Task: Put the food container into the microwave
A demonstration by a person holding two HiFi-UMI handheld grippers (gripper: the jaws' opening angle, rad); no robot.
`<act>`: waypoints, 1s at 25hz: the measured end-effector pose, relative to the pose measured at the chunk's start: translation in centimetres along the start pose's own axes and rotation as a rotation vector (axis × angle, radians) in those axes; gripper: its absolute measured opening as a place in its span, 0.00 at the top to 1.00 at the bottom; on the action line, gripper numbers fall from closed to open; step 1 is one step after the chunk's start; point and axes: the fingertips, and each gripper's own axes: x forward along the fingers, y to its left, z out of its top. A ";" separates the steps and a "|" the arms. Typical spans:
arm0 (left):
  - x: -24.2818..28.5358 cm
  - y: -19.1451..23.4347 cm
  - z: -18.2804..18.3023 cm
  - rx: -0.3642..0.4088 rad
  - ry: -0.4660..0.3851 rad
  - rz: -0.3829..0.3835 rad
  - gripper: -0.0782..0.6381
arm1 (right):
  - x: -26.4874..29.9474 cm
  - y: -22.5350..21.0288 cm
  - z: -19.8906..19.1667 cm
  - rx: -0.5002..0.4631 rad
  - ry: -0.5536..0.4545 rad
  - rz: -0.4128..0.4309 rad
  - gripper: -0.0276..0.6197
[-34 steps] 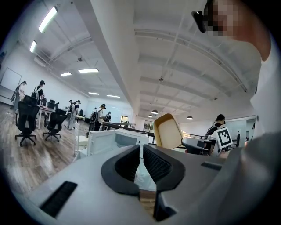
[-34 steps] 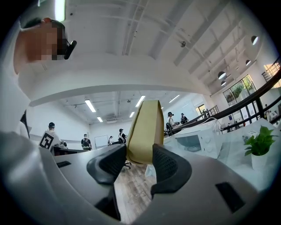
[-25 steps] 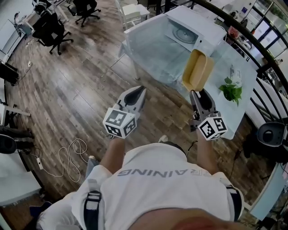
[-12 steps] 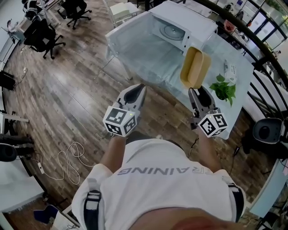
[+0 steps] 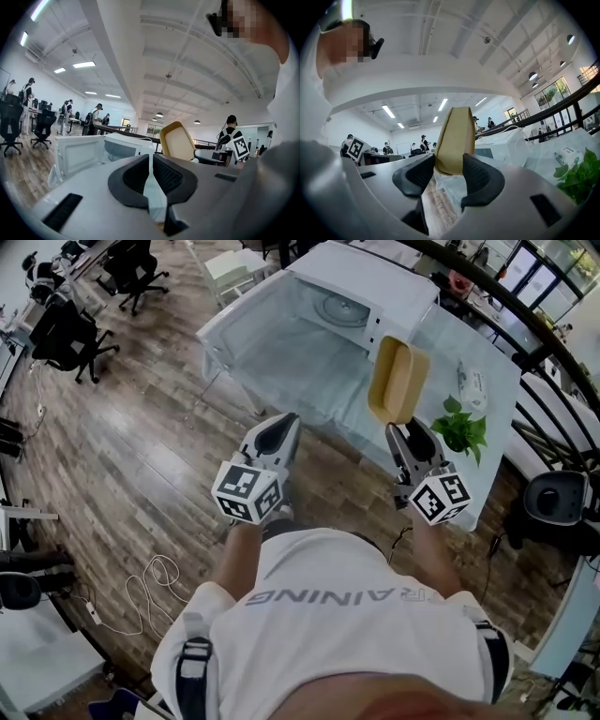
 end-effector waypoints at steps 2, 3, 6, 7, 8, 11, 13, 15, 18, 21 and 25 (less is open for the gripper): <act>0.9 1.4 0.5 -0.002 -0.001 -0.008 0.82 | 1.5 -0.3 -0.1 0.004 0.003 -0.010 0.64; 1.5 2.1 0.9 -0.004 -0.001 -0.015 0.82 | 2.2 -0.4 0.0 0.004 0.004 -0.017 0.64; 3.2 4.8 1.7 -0.011 0.004 -0.033 0.82 | 4.9 -0.8 0.2 -0.001 0.005 -0.041 0.64; 3.6 5.9 2.1 -0.012 0.005 -0.036 0.82 | 6.1 -0.9 0.4 -0.002 0.005 -0.048 0.64; 4.0 7.0 2.5 -0.012 0.005 -0.038 0.82 | 7.3 -0.9 0.5 -0.002 0.005 -0.054 0.64; 5.2 10.6 3.7 -0.021 0.004 -0.055 0.82 | 10.7 -0.5 0.9 -0.009 0.009 -0.077 0.64; 6.1 12.8 4.1 -0.028 0.004 -0.066 0.82 | 12.7 -0.3 0.9 -0.017 0.016 -0.092 0.64; 6.8 14.9 4.5 -0.031 0.005 -0.076 0.82 | 14.8 -0.2 0.8 -0.019 0.020 -0.106 0.64; 7.5 17.9 4.9 -0.041 0.005 -0.092 0.82 | 17.5 0.1 0.4 -0.025 0.029 -0.131 0.64; 8.2 20.6 5.0 -0.058 0.004 -0.109 0.82 | 19.9 0.7 0.0 -0.037 0.027 -0.149 0.64; 8.7 23.5 5.6 -0.046 0.002 -0.136 0.82 | 23.1 1.5 -0.7 -0.038 0.023 -0.164 0.64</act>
